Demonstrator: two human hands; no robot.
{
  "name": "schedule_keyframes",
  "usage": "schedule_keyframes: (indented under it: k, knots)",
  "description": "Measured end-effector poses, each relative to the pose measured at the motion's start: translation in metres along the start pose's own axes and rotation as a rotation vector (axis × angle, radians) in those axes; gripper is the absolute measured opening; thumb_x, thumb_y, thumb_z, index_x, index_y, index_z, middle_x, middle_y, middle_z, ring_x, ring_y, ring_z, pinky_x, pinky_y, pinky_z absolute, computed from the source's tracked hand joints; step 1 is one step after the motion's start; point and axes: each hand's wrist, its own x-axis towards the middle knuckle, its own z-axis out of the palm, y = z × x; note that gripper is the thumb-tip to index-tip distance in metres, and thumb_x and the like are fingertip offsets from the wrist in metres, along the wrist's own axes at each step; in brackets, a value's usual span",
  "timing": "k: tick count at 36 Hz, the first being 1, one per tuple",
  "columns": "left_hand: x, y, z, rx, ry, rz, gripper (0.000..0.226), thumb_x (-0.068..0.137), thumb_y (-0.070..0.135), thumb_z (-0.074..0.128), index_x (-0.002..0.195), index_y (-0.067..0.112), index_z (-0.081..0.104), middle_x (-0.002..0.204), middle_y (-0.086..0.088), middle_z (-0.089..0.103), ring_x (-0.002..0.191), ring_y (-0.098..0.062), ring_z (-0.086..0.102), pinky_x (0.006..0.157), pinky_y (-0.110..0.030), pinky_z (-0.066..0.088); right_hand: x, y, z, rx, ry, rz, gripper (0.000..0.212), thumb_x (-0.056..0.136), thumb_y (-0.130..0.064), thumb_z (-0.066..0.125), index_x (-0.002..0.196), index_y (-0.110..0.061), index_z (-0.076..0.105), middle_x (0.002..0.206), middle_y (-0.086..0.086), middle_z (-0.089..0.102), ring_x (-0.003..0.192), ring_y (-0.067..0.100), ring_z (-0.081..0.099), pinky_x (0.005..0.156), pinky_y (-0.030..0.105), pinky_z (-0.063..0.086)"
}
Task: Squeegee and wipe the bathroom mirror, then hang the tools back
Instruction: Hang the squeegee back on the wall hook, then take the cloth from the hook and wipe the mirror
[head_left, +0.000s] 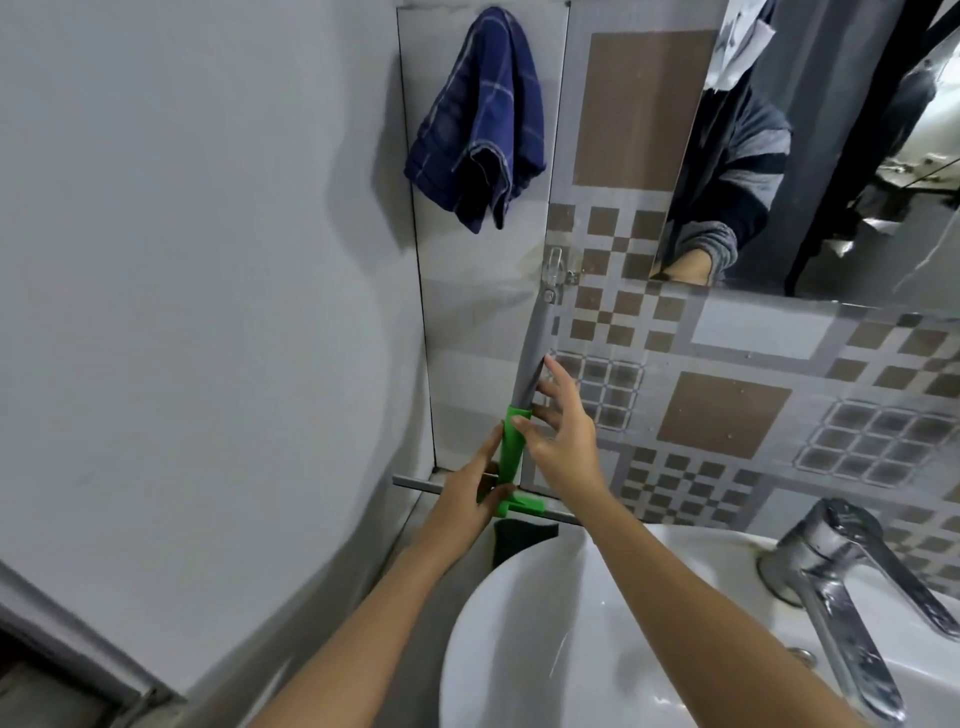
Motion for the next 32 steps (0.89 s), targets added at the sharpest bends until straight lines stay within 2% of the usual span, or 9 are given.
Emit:
schedule_keyframes:
  k: [2, 5, 11, 15, 20, 22, 25, 29, 32]
  knots:
    - [0.003, -0.004, 0.002, 0.0, -0.007, -0.003, 0.065, 0.091, 0.03, 0.052, 0.134, 0.051, 0.008, 0.121, -0.004, 0.059, 0.104, -0.007, 0.055, 0.085, -0.016, 0.046, 0.003, 0.002, 0.0, 0.005, -0.005, 0.015, 0.077, 0.083, 0.002, 0.062, 0.142, -0.031, 0.026, 0.139, 0.002, 0.044, 0.118, 0.015, 0.051, 0.096, 0.036, 0.049]
    - [0.007, -0.008, 0.004, 0.01, -0.002, -0.007, 0.065, 0.092, 0.031, 0.051, 0.136, 0.048, 0.008, 0.123, -0.004, 0.058, 0.099, -0.002, 0.052, 0.072, -0.004, 0.043, 0.005, 0.003, -0.002, 0.013, -0.012, 0.016, 0.076, 0.083, 0.004, 0.061, 0.142, -0.029, 0.026, 0.138, 0.003, 0.044, 0.113, 0.008, 0.05, 0.095, 0.026, 0.046]
    - [0.015, -0.011, 0.009, 0.006, 0.013, 0.007, 0.065, 0.093, 0.031, 0.05, 0.145, 0.034, 0.01, 0.125, -0.007, 0.058, 0.105, -0.008, 0.054, 0.077, -0.003, 0.041, 0.011, 0.011, -0.003, 0.018, -0.014, 0.001, 0.074, 0.084, 0.006, 0.059, 0.142, -0.026, 0.026, 0.139, 0.007, 0.043, 0.118, 0.014, 0.049, 0.086, 0.006, 0.043]
    - [0.024, -0.013, 0.012, -0.007, 0.031, 0.024, 0.064, 0.094, 0.028, 0.051, 0.145, 0.03, 0.013, 0.124, -0.008, 0.058, 0.099, -0.006, 0.053, 0.072, 0.005, 0.038, 0.017, 0.018, -0.002, -0.002, -0.012, -0.022, 0.075, 0.084, 0.006, 0.059, 0.142, -0.027, 0.025, 0.139, 0.007, 0.042, 0.121, 0.016, 0.049, 0.081, 0.005, 0.045]
    - [0.032, -0.019, 0.018, -0.035, 0.048, 0.017, 0.062, 0.094, 0.028, 0.05, 0.143, 0.036, 0.013, 0.127, -0.008, 0.058, 0.11, -0.016, 0.058, 0.09, -0.026, 0.047, 0.023, 0.026, -0.001, -0.02, -0.011, -0.034, 0.076, 0.085, 0.003, 0.059, 0.141, -0.032, 0.023, 0.138, 0.006, 0.043, 0.122, 0.016, 0.049, 0.083, 0.006, 0.045]
    - [0.034, -0.021, 0.018, -0.029, 0.054, 0.022, 0.06, 0.095, 0.027, 0.048, 0.141, 0.04, 0.013, 0.126, -0.006, 0.059, 0.112, -0.017, 0.057, 0.095, -0.031, 0.046, 0.025, 0.029, -0.001, -0.045, -0.01, -0.045, 0.077, 0.085, 0.002, 0.06, 0.141, -0.032, 0.022, 0.137, 0.004, 0.044, 0.122, 0.013, 0.048, 0.086, 0.008, 0.045]
    - [0.035, -0.02, 0.016, -0.032, 0.056, 0.037, 0.052, 0.097, 0.026, 0.043, 0.139, 0.043, 0.017, 0.129, -0.004, 0.057, 0.117, -0.014, 0.054, 0.098, -0.024, 0.04, 0.023, 0.026, -0.004, -0.083, -0.006, -0.059, 0.075, 0.085, 0.001, 0.06, 0.143, -0.03, 0.023, 0.137, 0.002, 0.043, 0.121, 0.006, 0.043, 0.098, 0.022, 0.042]
    - [0.036, -0.009, 0.006, -0.102, 0.119, 0.055, 0.048, 0.096, 0.021, 0.046, 0.141, 0.027, 0.03, 0.135, -0.005, 0.052, 0.118, -0.006, 0.048, 0.092, -0.004, 0.034, 0.02, 0.017, -0.009, -0.154, 0.034, -0.119, 0.066, 0.086, -0.003, 0.06, 0.142, -0.02, 0.03, 0.141, 0.001, 0.043, 0.128, 0.009, 0.04, 0.108, 0.037, 0.039]
    - [0.038, 0.008, -0.013, -0.14, 0.235, 0.128, 0.042, 0.095, 0.017, 0.048, 0.136, 0.022, 0.04, 0.129, -0.002, 0.054, 0.118, -0.009, 0.051, 0.096, -0.009, 0.038, 0.019, 0.001, -0.013, -0.204, 0.123, -0.195, 0.057, 0.087, -0.008, 0.061, 0.138, -0.017, 0.037, 0.136, 0.0, 0.047, 0.126, 0.013, 0.044, 0.104, 0.042, 0.043]
